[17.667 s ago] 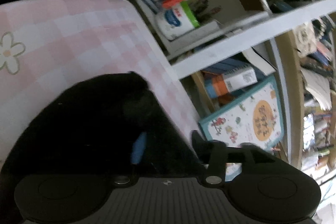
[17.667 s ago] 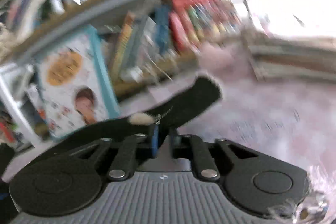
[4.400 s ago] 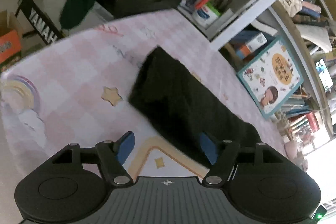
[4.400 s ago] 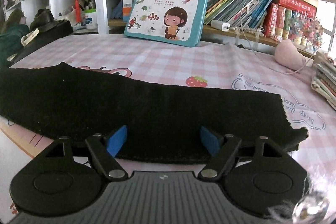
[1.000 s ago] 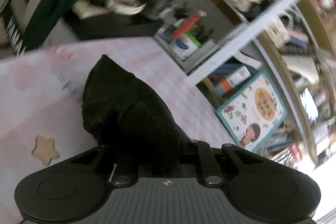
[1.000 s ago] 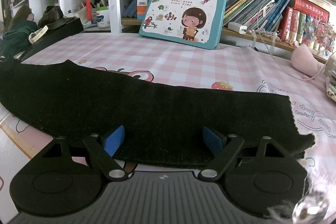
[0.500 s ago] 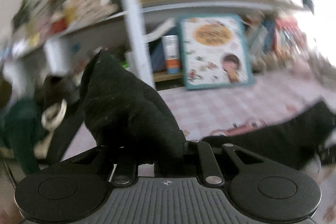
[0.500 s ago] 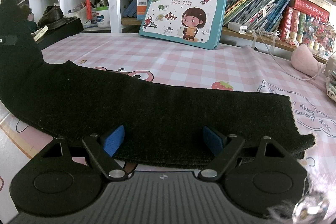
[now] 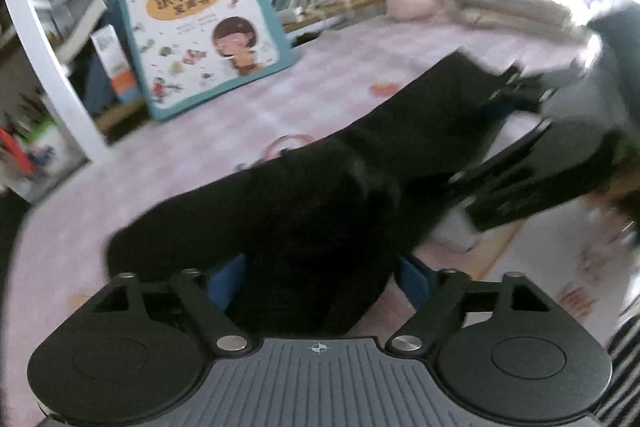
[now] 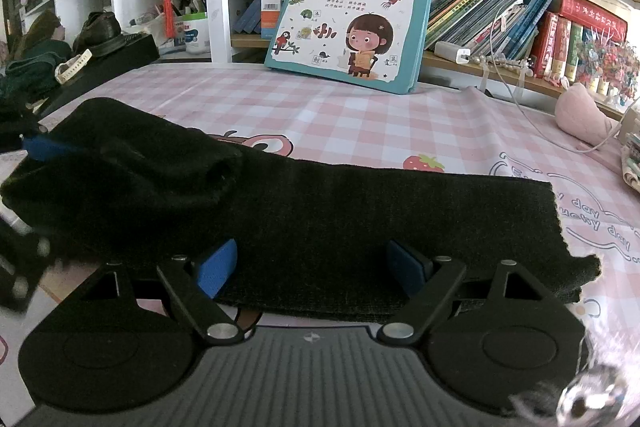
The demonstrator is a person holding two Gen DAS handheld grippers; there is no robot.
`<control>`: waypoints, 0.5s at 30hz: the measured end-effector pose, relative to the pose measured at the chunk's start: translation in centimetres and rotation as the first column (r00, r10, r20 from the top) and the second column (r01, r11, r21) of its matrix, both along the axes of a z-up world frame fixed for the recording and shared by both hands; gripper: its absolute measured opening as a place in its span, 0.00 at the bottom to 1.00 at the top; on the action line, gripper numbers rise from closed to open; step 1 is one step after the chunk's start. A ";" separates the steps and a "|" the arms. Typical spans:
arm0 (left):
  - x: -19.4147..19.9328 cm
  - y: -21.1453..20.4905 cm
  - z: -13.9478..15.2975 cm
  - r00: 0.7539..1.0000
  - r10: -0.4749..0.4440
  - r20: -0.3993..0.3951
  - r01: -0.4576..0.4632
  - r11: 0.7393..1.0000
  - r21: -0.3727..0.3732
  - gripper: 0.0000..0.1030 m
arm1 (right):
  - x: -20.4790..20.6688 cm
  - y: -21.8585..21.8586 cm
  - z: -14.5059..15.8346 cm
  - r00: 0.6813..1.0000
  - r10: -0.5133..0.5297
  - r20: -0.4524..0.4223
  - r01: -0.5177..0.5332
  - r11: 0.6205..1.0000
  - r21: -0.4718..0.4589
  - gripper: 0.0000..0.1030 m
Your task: Fold clothes
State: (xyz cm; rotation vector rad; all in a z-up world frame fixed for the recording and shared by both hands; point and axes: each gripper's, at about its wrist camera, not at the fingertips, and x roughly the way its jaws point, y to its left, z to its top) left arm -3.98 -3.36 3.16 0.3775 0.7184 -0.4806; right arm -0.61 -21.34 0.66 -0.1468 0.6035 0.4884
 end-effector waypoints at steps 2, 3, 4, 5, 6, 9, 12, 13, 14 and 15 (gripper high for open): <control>-0.3 0.9 0.7 0.999 -0.020 -0.037 0.015 0.990 -0.140 0.82 | 0.0 0.0 0.0 1.000 -0.001 0.000 0.001 1.000 0.000 0.80; -0.3 1.6 1.2 0.998 -0.032 -0.053 0.019 0.974 -0.225 0.83 | 0.0 0.0 0.0 1.000 -0.001 0.000 0.001 1.000 0.000 0.80; -0.4 2.3 1.7 0.997 -0.044 -0.067 0.021 0.951 -0.307 0.85 | 0.0 0.0 0.0 1.000 -0.001 0.000 0.001 1.000 0.000 0.80; -0.4 3.2 2.1 0.997 -0.041 -0.072 0.011 0.926 -0.377 0.85 | 0.0 0.0 0.0 1.000 -0.001 0.000 0.001 1.000 0.000 0.80; -0.4 4.3 2.5 0.997 -0.015 -0.073 -0.018 0.904 -0.427 0.85 | 0.0 0.0 0.0 1.000 -0.001 0.000 0.001 1.000 0.000 0.80; -0.2 7.2 3.5 0.990 0.124 -0.074 -0.144 0.852 -0.504 0.85 | 0.0 0.0 0.0 1.000 -0.001 0.000 0.001 1.000 0.001 0.80; -0.3 9.8 4.2 0.952 0.303 -0.033 -0.280 0.824 -0.492 0.85 | 0.0 0.0 -0.1 1.000 -0.001 0.000 0.001 1.000 0.002 0.80; -0.4 10.5 4.2 0.945 0.325 -0.029 -0.294 0.809 -0.508 0.85 | 0.0 0.0 0.0 1.000 0.000 0.001 0.000 1.000 0.003 0.80; -0.5 11.3 4.2 0.937 0.347 -0.025 -0.308 0.794 -0.525 0.85 | 0.0 0.0 0.0 1.000 0.002 0.006 -0.002 1.000 0.001 0.80; -0.6 12.0 4.3 0.929 0.369 -0.022 -0.321 0.777 -0.541 0.85 | -0.1 0.0 0.0 1.000 0.008 0.016 -0.008 1.000 -0.006 0.80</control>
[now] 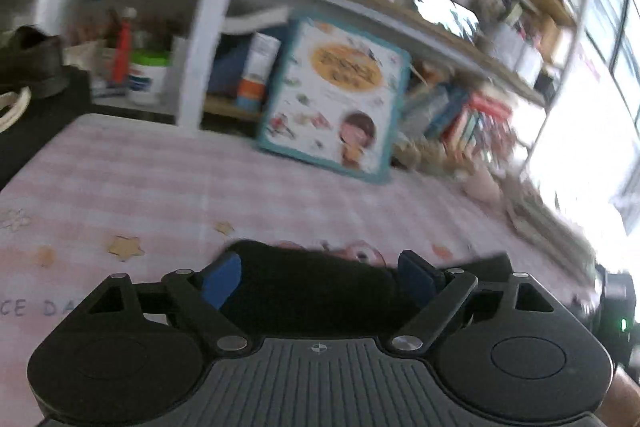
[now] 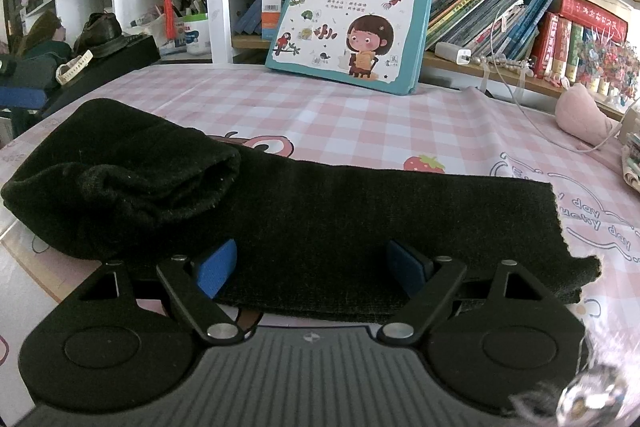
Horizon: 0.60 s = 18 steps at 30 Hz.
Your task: Fold clothes
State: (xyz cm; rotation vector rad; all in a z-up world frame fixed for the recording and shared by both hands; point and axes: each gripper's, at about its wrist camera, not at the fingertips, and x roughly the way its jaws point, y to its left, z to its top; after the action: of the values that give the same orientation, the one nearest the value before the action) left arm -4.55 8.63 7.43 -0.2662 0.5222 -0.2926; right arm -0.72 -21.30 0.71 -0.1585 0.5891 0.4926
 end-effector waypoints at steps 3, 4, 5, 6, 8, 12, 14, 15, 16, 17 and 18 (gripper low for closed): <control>0.0 1.1 -0.4 1.000 -0.007 0.027 0.009 0.997 -0.073 0.83 | -0.7 0.2 1.1 0.999 0.025 0.028 -0.026 1.000 0.013 0.80; 0.0 1.0 -0.6 0.999 -0.016 0.030 0.019 0.996 -0.083 0.78 | -1.0 0.2 1.7 0.999 0.040 0.028 -0.042 0.998 0.046 0.80; 0.1 1.0 -0.8 0.999 -0.027 0.026 0.029 0.996 -0.085 0.68 | -1.2 0.3 2.4 0.998 0.064 0.016 -0.065 0.993 0.094 0.80; 0.3 0.9 -1.0 0.999 -0.038 0.022 0.039 0.995 -0.087 0.63 | -1.2 0.2 3.0 0.996 0.092 -0.011 -0.089 0.984 0.154 0.80; 1.0 0.7 -1.8 0.998 -0.059 -0.003 0.058 0.994 -0.093 0.45 | -0.5 0.2 3.4 0.984 0.144 -0.107 -0.108 0.953 0.282 0.80; 1.6 0.4 -3.6 0.996 -0.081 -0.046 0.074 0.989 -0.127 0.36 | 1.5 0.1 2.1 0.916 0.221 -0.334 -0.029 0.868 0.496 0.78; 1.4 0.3 -4.2 0.995 -0.083 -0.052 0.076 0.988 -0.132 0.36 | 2.5 0.2 1.0 0.876 0.228 -0.426 0.045 0.839 0.542 0.73; 1.3 0.3 -4.5 0.995 -0.084 -0.054 0.076 0.988 -0.135 0.36 | 2.9 0.3 0.5 0.860 0.221 -0.460 0.082 0.830 0.552 0.71; 1.3 0.4 -4.6 0.995 -0.086 -0.054 0.077 0.987 -0.140 0.36 | 3.1 0.3 0.2 0.853 0.212 -0.476 0.109 0.821 0.561 0.70; 1.3 0.6 -4.8 0.994 -0.089 -0.057 0.079 0.986 -0.149 0.36 | 3.3 0.3 0.1 0.849 0.209 -0.486 0.128 0.810 0.572 0.70; 1.3 0.8 -4.9 0.994 -0.088 -0.061 0.078 0.984 -0.158 0.36 | 3.6 0.5 0.1 0.842 0.210 -0.496 0.142 0.802 0.580 0.69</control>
State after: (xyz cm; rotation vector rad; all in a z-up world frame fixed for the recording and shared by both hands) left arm -3.25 9.41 2.49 -0.4075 0.5793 -0.4074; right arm 2.83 -20.84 0.76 0.6101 0.9570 0.7503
